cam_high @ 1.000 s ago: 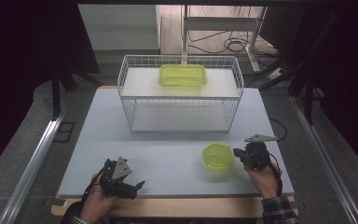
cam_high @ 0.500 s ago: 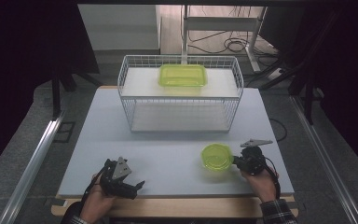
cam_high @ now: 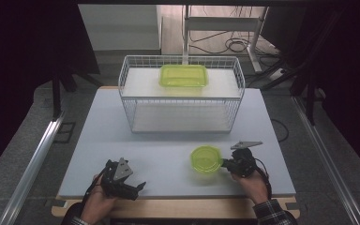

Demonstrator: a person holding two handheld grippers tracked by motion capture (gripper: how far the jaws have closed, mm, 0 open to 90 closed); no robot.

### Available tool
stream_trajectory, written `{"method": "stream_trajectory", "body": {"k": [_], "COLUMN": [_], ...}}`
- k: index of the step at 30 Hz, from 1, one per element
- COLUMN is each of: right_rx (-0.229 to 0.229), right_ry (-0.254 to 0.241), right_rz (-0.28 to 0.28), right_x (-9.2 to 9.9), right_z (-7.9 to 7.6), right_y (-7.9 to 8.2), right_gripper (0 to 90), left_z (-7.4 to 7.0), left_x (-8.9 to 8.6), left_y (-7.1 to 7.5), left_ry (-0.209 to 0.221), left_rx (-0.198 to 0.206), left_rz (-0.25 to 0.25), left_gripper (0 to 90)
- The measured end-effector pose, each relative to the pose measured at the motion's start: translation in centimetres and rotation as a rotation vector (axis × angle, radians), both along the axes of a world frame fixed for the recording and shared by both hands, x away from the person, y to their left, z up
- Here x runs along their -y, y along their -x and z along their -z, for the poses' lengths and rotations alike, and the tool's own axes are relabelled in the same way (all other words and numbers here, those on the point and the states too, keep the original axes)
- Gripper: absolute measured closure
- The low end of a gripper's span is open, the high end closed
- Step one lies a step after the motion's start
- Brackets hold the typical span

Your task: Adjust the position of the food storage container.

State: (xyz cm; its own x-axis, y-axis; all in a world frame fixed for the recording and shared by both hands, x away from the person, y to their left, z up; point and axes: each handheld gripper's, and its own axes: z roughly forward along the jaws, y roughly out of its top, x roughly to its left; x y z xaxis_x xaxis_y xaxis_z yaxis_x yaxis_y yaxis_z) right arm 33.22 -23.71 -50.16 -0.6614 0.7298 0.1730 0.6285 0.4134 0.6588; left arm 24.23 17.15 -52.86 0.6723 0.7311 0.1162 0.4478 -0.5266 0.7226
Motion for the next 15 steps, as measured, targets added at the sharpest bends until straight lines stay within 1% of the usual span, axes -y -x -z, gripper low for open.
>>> {"method": "stream_trajectory", "body": {"k": [5, 6, 8, 15], "right_rx": [-0.001, 0.0, 0.0, 0.011], "right_ry": [-0.017, -0.02, -0.022, -0.022], "right_rz": [-0.045, -0.065, -0.073, -0.126], "right_x": [-1.8, -2.6, -2.9, -5.3], "right_z": [0.2, 0.3, 0.4, 0.6], "right_y": [-0.1, -0.1, -0.1, 0.0], "right_gripper": [89.6, 89.5, 89.6, 89.5], "left_z": [0.0, 0.0, 0.0, 0.0], "left_x": [0.0, 0.0, 0.0, 0.1], "left_y": [0.0, 0.0, 0.0, 0.0], "left_ry": [0.003, -0.002, -0.002, -0.007], "left_rx": [0.0, -0.001, -0.001, -0.002], "left_rz": [-0.002, 0.0, 0.0, 0.005], "left_gripper": [1.6, 1.6, 1.5, 1.6]}}
